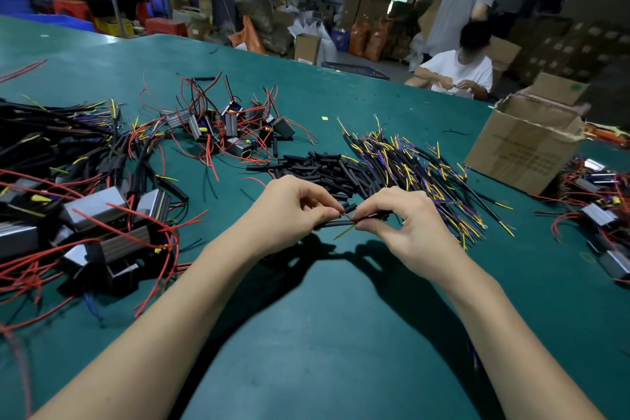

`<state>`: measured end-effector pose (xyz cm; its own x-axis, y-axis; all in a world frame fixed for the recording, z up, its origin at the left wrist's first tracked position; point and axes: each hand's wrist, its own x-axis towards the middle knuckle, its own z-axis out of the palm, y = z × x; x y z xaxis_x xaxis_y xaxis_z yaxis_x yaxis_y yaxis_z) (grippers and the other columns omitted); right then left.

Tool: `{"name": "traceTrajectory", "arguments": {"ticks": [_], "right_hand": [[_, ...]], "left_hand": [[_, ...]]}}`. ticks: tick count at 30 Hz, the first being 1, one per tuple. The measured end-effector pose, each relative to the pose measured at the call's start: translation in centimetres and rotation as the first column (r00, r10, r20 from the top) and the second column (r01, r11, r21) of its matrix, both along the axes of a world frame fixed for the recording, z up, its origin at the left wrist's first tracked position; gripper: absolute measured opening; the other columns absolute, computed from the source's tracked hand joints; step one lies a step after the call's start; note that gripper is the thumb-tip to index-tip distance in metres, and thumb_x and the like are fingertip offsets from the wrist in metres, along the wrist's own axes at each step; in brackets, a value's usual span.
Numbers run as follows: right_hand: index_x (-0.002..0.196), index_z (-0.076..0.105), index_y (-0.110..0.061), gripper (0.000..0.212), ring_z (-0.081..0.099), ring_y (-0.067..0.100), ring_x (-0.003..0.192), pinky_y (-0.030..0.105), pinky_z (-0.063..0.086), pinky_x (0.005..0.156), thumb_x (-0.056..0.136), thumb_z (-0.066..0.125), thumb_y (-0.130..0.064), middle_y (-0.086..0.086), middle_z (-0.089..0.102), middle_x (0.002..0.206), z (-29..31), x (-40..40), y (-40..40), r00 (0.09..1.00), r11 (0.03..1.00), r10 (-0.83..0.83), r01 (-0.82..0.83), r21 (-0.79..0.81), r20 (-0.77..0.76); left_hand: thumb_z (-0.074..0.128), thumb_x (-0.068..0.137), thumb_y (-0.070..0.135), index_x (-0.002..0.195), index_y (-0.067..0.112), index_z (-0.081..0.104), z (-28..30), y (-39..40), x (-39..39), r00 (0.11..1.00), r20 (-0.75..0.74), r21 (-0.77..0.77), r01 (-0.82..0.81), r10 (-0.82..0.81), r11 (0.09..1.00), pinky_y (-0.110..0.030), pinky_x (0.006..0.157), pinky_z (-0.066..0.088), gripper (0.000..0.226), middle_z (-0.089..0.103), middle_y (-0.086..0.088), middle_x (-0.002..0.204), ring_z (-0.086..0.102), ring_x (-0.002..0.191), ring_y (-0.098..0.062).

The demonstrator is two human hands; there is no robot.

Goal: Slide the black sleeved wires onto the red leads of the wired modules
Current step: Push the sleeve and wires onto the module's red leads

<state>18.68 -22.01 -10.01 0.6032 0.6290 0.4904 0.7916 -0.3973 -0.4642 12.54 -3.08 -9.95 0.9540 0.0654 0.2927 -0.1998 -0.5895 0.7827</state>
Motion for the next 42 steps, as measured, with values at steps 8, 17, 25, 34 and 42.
{"name": "traceTrajectory", "arguments": {"ticks": [8, 17, 25, 34, 42], "right_hand": [[0.080, 0.072, -0.015, 0.014, 0.061, 0.007, 0.078, 0.028, 0.046, 0.080, 0.077, 0.075, -0.003, -0.008, 0.068, 0.079, 0.1, -0.1, 0.0, 0.998, 0.996, 0.031, -0.026, 0.081, -0.063], [0.080, 0.071, -0.017, 0.016, 0.060, 0.005, 0.075, 0.016, 0.045, 0.077, 0.078, 0.074, -0.002, -0.009, 0.067, 0.078, 0.1, -0.1, 0.2, 0.994, 0.991, 0.053, -0.040, 0.127, -0.095], [0.082, 0.073, -0.020, 0.012, 0.062, 0.011, 0.079, 0.054, 0.044, 0.082, 0.078, 0.076, -0.009, -0.009, 0.069, 0.080, -0.1, 0.1, 0.1, 1.000, 0.999, 0.017, -0.017, 0.028, 0.000], [0.086, 0.070, -0.021, 0.010, 0.057, 0.000, 0.083, 0.040, 0.036, 0.094, 0.079, 0.077, -0.020, -0.018, 0.064, 0.083, -0.3, -0.1, 0.1, 0.999, 0.998, -0.035, 0.036, -0.042, 0.040], [0.083, 0.070, -0.020, 0.007, 0.053, 0.003, 0.079, 0.034, 0.030, 0.081, 0.080, 0.076, -0.018, -0.017, 0.062, 0.080, -0.1, -0.2, 0.4, 0.987, 0.997, -0.008, 0.020, -0.075, 0.159]], "left_hand": [[0.075, 0.079, 0.008, 0.082, 0.019, 0.073, 0.2, 0.3, 0.0, 0.997, -0.040, -0.166, 0.059, -0.066, 0.984, -0.017, 0.066, 0.046, 0.012, 0.072, -0.004, 0.076, 0.057, 0.064, -0.004], [0.070, 0.082, 0.001, 0.089, 0.010, 0.070, 0.5, 0.5, -0.2, 0.986, -0.107, -0.331, 0.087, -0.129, 0.940, -0.012, 0.067, 0.051, 0.012, 0.069, 0.000, 0.071, 0.062, 0.062, -0.003], [0.074, 0.078, 0.003, 0.078, 0.015, 0.071, 0.2, -0.4, -0.2, 0.996, -0.034, -0.277, 0.071, -0.084, 0.958, -0.010, 0.067, 0.048, 0.012, 0.069, 0.007, 0.069, 0.060, 0.061, 0.004], [0.074, 0.080, 0.010, 0.081, 0.015, 0.077, 0.6, -0.5, -0.5, 0.995, 0.081, 0.137, 0.043, -0.054, 0.990, -0.011, 0.061, 0.042, 0.005, 0.072, 0.001, 0.074, 0.059, 0.064, -0.006], [0.070, 0.082, 0.009, 0.084, 0.015, 0.077, 0.7, -0.3, -0.5, 0.997, 0.050, 0.094, 0.055, -0.059, 0.994, -0.007, 0.054, 0.035, 0.009, 0.066, 0.011, 0.065, 0.052, 0.052, 0.005]]}}
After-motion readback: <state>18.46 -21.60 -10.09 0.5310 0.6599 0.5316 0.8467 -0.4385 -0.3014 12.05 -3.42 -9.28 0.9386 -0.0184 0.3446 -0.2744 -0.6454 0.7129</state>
